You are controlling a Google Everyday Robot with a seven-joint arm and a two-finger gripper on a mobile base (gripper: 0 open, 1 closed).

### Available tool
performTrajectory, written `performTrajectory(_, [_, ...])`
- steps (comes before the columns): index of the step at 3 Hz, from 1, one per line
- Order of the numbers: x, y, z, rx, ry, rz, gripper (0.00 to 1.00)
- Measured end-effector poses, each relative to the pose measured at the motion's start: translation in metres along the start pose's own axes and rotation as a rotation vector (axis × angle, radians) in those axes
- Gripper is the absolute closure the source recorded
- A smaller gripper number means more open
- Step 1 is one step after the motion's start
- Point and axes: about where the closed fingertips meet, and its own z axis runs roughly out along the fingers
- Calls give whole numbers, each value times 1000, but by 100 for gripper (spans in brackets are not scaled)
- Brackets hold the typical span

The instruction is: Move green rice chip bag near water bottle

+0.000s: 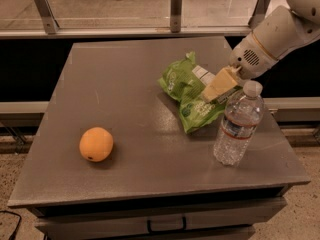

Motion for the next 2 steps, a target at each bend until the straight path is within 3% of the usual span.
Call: performTrajectory(2, [12, 0, 0, -6, 8, 27, 43])
